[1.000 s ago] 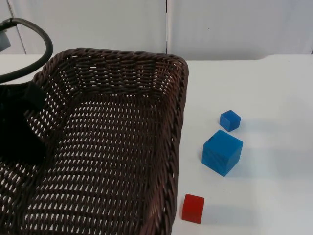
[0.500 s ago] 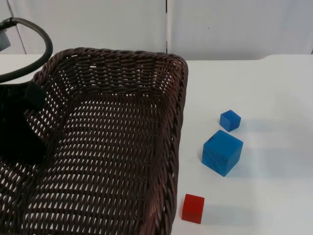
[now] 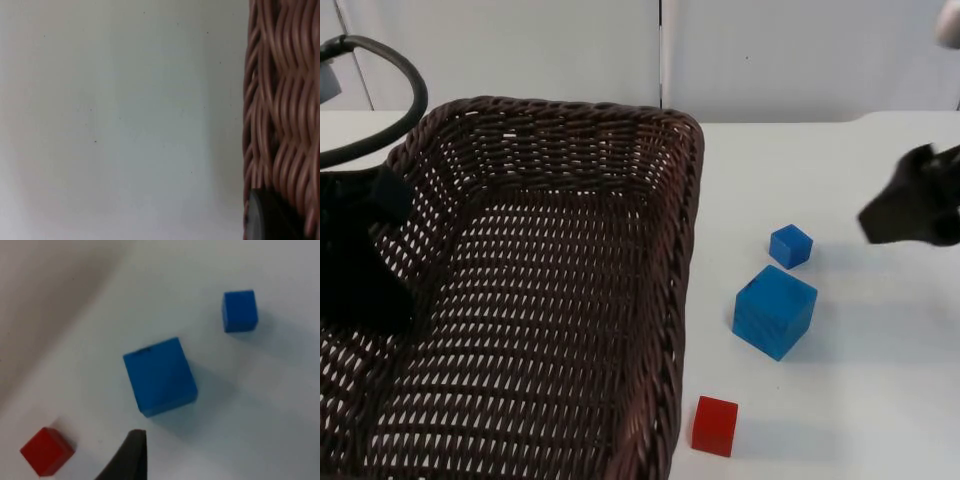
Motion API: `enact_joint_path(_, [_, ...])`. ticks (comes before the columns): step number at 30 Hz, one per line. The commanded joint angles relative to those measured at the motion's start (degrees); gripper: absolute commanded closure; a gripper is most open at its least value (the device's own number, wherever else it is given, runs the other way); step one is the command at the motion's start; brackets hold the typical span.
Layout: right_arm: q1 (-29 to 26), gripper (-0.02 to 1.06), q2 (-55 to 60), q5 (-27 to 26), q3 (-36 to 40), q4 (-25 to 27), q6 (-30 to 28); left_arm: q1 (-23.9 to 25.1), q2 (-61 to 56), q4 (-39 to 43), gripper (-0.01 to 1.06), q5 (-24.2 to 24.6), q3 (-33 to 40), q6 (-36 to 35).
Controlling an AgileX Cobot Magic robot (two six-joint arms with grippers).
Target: Pick up the basket with the left hand and place the largest block into the basket with the right hand.
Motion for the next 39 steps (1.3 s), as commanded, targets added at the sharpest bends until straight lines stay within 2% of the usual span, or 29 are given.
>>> enact_joint_path(1, [1.77,-0.01,1.91,-4.97,-0.27,-0.24,-0.49,-0.14,-0.76,-1.67,1.05,-0.39,0.01,-0.30])
enact_joint_path(3, [2.88,-0.01,3.78,-8.07,-0.27,-0.12,-0.49,-0.14,-0.76,-1.67,1.05,-0.39,0.01,-0.30])
enact_joint_path(10, [3.57,-0.01,9.21,-11.78,-0.27,-0.25,-0.26,-0.14,-0.76,-1.67,1.05,-0.39,0.01,-0.30])
enact_joint_path(13, [3.57,-0.01,10.98,-12.62,-0.27,-0.25,-2.73,-0.14,-0.76,-1.67,1.05,-0.39,0.01,-0.30])
enact_joint_path(15, [3.68,-0.01,12.54,-12.89,-0.27,-0.25,-7.37,-0.14,-0.76,-1.67,1.05,-0.39,0.01,-0.30])
enact_joint_path(17, [3.68,-0.01,13.45,-13.05,-0.27,-0.25,-8.33,-0.14,-0.76,-1.67,1.05,-0.39,0.01,-0.30])
enact_joint_path(19, [3.68,-0.01,13.85,-12.77,-0.73,-0.25,-8.33,-0.14,-0.76,-1.67,1.05,-0.39,0.01,-0.30])
enact_joint_path(21, [3.68,-0.01,14.77,-9.78,-2.47,0.10,-8.33,-0.14,-0.76,-1.67,1.05,-0.39,0.01,-0.30])
enact_joint_path(31, [4.91,-0.01,22.08,-3.45,-10.56,0.02,-9.20,-0.14,-0.76,-1.51,1.05,-0.38,0.01,-0.30])
enact_joint_path(39, [8.31,-0.01,26.10,-6.08,-13.63,-0.24,-11.82,-0.14,-0.76,-1.42,1.05,-0.38,0.01,-0.30])
